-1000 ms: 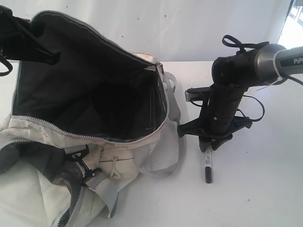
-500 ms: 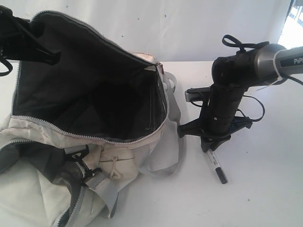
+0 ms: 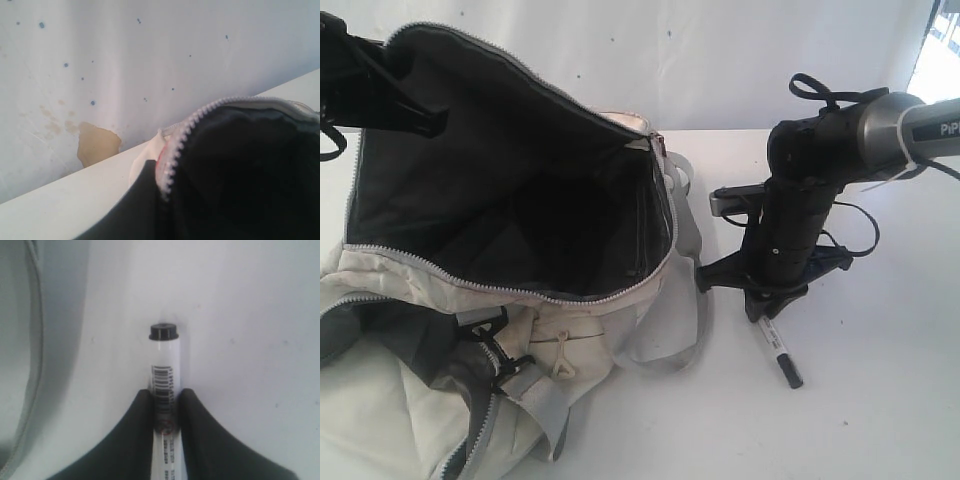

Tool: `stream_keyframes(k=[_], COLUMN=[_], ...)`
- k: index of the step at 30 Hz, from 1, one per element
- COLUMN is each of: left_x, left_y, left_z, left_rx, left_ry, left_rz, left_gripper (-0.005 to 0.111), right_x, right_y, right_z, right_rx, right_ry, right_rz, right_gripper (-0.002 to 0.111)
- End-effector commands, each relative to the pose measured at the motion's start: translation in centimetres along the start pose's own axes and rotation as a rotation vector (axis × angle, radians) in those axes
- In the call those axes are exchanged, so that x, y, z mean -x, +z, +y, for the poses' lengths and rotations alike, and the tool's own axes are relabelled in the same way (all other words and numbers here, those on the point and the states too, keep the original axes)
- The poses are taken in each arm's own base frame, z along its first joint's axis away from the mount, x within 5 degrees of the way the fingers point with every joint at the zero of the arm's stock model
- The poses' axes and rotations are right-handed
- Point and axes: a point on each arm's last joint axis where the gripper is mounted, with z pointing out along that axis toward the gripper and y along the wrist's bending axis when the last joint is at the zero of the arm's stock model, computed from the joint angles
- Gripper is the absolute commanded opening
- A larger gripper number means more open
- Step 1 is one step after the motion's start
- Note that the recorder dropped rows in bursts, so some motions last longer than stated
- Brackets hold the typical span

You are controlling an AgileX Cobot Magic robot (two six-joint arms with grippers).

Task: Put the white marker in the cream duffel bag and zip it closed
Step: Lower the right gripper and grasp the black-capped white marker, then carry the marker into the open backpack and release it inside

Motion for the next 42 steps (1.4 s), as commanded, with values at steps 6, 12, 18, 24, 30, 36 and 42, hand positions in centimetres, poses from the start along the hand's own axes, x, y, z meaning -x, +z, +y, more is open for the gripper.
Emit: stream_keyframes(k=[6,12,18,24,30,36,42], left_x=[0.5,0.5,0.5,0.5,0.5,0.5,0.5], left_y=[-0.2,-0.2,-0.2,-0.2,-0.2,-0.2,-0.2], left_z=[0.3,0.3,0.3,0.3,0.3,0.3,0.3], left_rx=[0.018,0.018,0.018,0.018,0.018,0.018,0.018], left_ry=[-0.01,-0.013,-0.013,-0.013,-0.014,-0.014,-0.014], left_rz=[-0.019,-0.018,-0.018,-0.018,-0.018,-0.018,-0.018], left_gripper=[0.0,0.0,0.0,0.0,0.0,0.0,0.0], right_x=[0.0,0.0,-0.2,-0.6,0.0,1.0,2.0], right_y=[-2.1,-5.3,-8.9,-11.3,-12.5,-12.1,-9.8], right_z=[-0.2,-0.1,0.4,2.8,4.9,6.2,7.5], right_rx=[0.001,0.008,0.07,0.354,0.613,0.674,0.668], right_ry=[-0.073,-0.075,-0.037,0.017,-0.016,-0.022,0.044], right_rz=[-0.042,-0.14,-0.257,-0.31,-0.4,-0.491,-0.506], right_gripper=[0.0,0.0,0.0,0.0,0.0,0.0,0.0])
